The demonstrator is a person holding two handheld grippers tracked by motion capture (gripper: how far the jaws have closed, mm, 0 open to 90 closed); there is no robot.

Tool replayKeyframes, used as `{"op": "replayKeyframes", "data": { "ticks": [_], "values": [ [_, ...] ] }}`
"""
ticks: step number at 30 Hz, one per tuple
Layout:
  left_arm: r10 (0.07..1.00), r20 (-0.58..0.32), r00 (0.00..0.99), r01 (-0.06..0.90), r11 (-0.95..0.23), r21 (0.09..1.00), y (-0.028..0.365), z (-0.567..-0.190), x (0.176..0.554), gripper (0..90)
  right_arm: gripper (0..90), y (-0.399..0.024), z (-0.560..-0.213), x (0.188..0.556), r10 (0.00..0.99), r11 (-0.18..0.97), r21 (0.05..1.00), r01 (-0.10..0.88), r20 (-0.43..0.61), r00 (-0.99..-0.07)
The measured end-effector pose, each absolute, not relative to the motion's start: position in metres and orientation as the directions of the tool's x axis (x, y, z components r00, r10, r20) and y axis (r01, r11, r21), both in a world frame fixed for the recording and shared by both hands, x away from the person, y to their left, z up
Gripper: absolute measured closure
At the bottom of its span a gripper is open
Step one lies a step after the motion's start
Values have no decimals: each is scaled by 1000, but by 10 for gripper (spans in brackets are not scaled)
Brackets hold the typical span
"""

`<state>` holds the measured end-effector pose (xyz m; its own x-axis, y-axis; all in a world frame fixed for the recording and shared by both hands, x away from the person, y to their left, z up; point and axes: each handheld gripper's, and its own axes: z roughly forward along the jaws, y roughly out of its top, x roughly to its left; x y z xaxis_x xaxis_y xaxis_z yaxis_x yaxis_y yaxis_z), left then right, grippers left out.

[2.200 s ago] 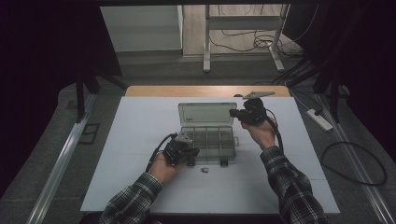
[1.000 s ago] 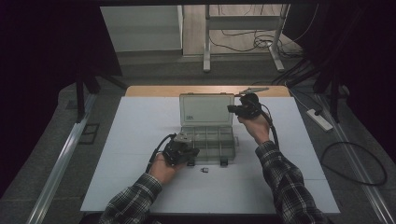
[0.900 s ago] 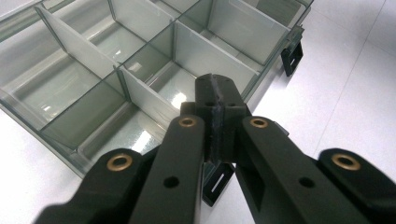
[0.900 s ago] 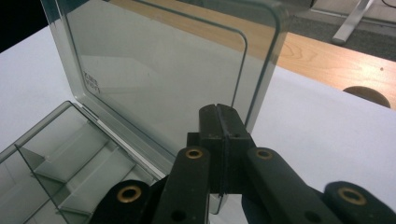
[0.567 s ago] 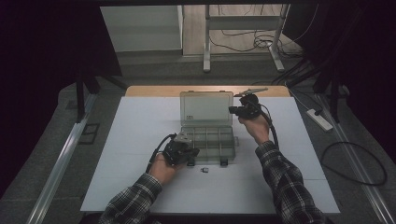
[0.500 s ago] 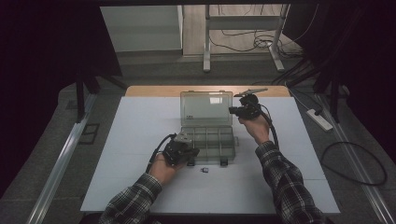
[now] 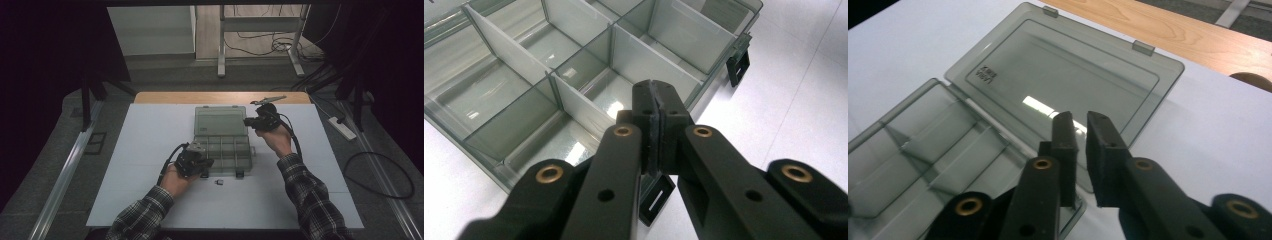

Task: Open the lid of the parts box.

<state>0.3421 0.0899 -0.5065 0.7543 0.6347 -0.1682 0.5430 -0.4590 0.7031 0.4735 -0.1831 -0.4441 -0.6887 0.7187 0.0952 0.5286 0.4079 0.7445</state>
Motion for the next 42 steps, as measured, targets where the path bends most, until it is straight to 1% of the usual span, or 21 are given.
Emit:
{"op": "replayKeyframes", "data": {
  "ticks": [2,3,4,7,8,13,15,19,21,24,27,29,30,31,32,38,42],
  "values": [
    [637,-158,754,537,-460,707,89,-506,341,864,783,-183,-443,471,716,408,747,525,96,-691],
    [641,-156,752,537,-457,709,88,-506,341,855,753,-183,-442,468,716,418,745,519,82,-693],
    [641,-152,752,534,-458,711,88,-505,340,855,753,-183,-442,468,716,418,745,519,82,-693],
    [638,-141,757,524,-464,715,88,-502,338,830,708,-184,-440,462,715,428,743,515,70,-695],
    [638,-141,757,524,-464,715,88,-502,338,824,708,-184,-440,462,715,428,743,515,70,-695],
    [640,-130,757,518,-468,716,91,-499,337,792,646,-185,-439,456,706,448,735,510,60,-706],
    [644,-132,754,520,-462,718,93,-498,336,760,616,-186,-437,452,701,457,731,507,55,-711],
    [651,-138,747,525,-450,722,99,-493,335,731,586,-186,-436,446,697,463,732,500,47,-715],
    [659,-150,737,535,-433,726,104,-491,335,696,558,-187,-435,441,693,472,727,499,44,-720],
    [664,-161,730,544,-422,725,108,-489,335,676,534,-188,-434,437,691,475,725,499,45,-722],
    [665,-163,728,548,-424,721,110,-489,335,643,514,-189,-434,434,695,475,721,504,43,-718],
    [671,-166,723,556,-422,716,112,-488,334,621,479,-191,-434,430,695,477,716,510,48,-718],
    [671,-166,723,556,-422,716,112,-488,334,610,479,-191,-434,430,695,477,716,510,48,-718],
    [672,-166,722,558,-422,715,113,-488,334,610,470,-192,-433,428,695,479,718,505,41,-718],
    [673,-169,720,560,-421,713,114,-488,334,587,446,-193,-433,425,695,479,715,509,45,-717],
    [676,-166,718,566,-429,704,122,-482,329,546,394,-196,-433,417,694,484,709,513,46,-718],
    [685,-168,709,573,-420,703,130,-480,326,501,348,-199,-433,411,690,488,706,513,48,-722]
  ]
}}
